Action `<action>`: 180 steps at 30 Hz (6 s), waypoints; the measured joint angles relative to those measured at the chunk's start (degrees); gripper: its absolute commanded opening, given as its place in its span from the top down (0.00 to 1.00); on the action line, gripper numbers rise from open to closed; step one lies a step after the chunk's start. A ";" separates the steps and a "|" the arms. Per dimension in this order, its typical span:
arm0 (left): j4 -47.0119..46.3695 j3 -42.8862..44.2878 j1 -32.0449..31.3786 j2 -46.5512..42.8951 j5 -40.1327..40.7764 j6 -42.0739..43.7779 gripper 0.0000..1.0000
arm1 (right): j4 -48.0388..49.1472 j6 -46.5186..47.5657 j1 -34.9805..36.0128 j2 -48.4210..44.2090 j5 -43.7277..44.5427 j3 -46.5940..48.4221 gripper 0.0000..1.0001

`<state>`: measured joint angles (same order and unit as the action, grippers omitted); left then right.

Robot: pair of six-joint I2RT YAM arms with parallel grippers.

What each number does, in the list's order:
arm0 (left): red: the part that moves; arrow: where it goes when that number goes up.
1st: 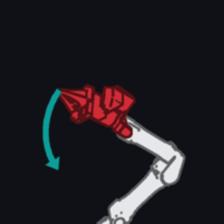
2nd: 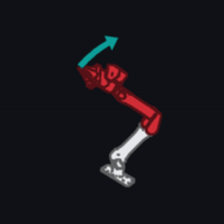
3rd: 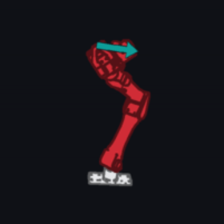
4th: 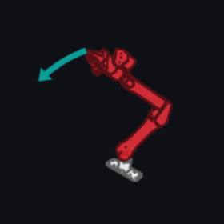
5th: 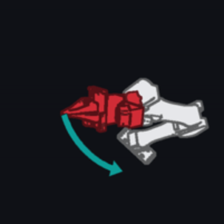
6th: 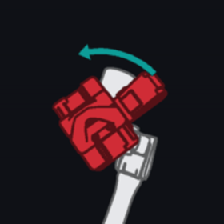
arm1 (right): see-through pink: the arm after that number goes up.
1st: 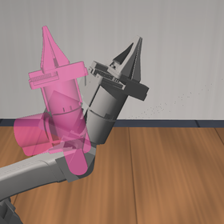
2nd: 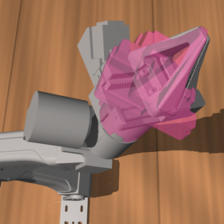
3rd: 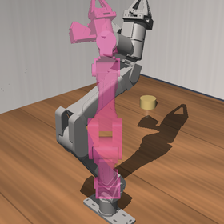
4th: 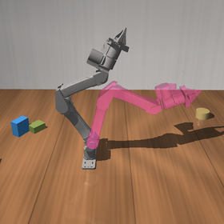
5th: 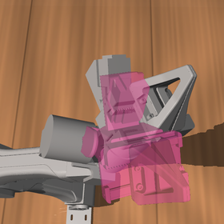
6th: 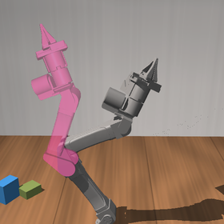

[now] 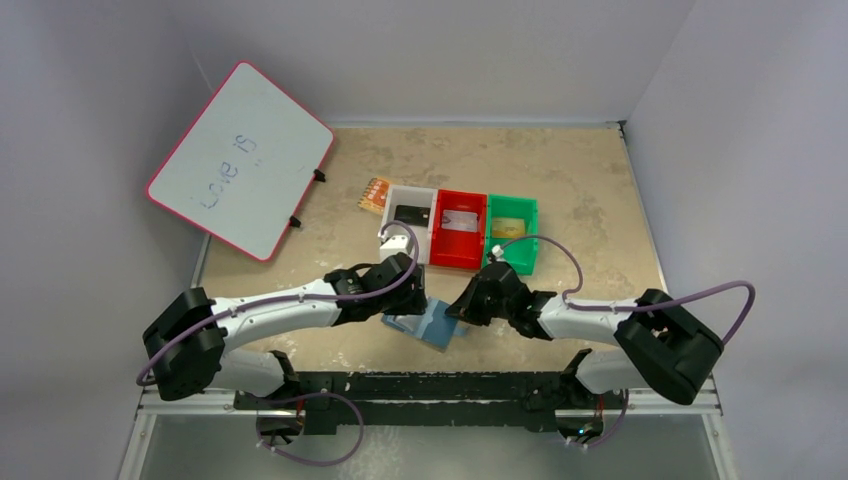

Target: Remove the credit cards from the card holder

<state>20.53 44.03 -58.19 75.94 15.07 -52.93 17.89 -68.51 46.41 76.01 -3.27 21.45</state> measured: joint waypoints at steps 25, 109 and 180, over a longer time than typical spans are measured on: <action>0.22 -2.05 -0.02 0.81 -1.05 -0.48 0.36 | -1.38 1.05 0.00 0.17 -0.35 1.16 0.87; -4.04 -3.52 0.09 -0.74 0.85 1.16 0.45 | -4.07 7.54 -0.09 4.52 -1.27 5.53 0.92; -6.71 -7.50 -3.06 2.01 -0.44 -8.87 0.61 | 1.90 18.53 -5.95 9.68 -15.98 8.81 0.63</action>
<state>13.82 36.53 -61.25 77.95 14.63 -61.80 19.79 -49.98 40.47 85.69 -19.25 30.26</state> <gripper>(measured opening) 0.372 0.343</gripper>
